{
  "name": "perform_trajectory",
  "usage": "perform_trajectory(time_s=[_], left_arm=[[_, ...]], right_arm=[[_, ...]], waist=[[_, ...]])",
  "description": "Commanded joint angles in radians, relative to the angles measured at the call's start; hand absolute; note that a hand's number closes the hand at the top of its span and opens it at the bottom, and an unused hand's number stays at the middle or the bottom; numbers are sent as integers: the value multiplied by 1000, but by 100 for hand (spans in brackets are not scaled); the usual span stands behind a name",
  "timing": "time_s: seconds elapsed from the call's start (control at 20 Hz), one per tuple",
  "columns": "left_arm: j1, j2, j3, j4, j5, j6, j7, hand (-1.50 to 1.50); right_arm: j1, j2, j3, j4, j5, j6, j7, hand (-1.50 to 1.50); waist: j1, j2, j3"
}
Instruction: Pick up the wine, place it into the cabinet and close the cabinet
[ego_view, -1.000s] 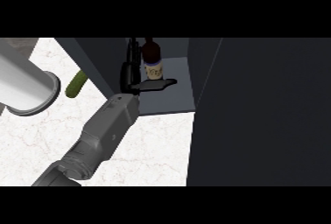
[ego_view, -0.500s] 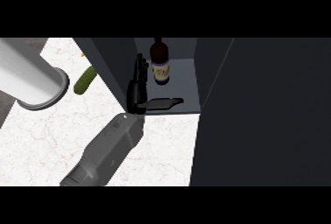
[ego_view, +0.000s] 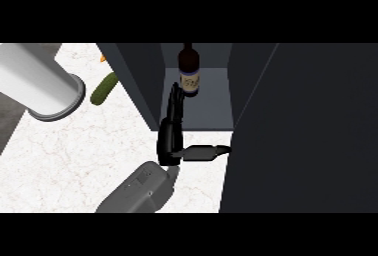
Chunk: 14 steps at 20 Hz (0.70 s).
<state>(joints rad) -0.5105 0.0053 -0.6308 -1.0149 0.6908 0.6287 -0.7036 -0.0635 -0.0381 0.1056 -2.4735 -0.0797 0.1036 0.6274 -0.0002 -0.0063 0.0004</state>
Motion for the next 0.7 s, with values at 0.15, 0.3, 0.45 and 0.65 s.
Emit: perform_trajectory(time_s=[0.15, 0.3, 0.45, 0.65], left_arm=[[243, 30, -147, -384, -105, 163, 66, -150], [300, 77, -130, -425, -135, 164, 73, -150], [328, 73, -166, -488, -183, 229, 116, -150], [427, 209, -180, -763, -187, 214, 207, -150]], right_arm=[[24, 5, 21, -67, -15, -5, 27, -150], [16, 8, 12, -87, -20, -19, 29, -150], [-40, -48, -82, -135, -110, -16, 133, -150], [33, -7, -3, -88, -51, 3, 36, -150]], waist=[[11, -1, 0], [4, 3, 0], [1, 3, 0], [7, 1, 0]])
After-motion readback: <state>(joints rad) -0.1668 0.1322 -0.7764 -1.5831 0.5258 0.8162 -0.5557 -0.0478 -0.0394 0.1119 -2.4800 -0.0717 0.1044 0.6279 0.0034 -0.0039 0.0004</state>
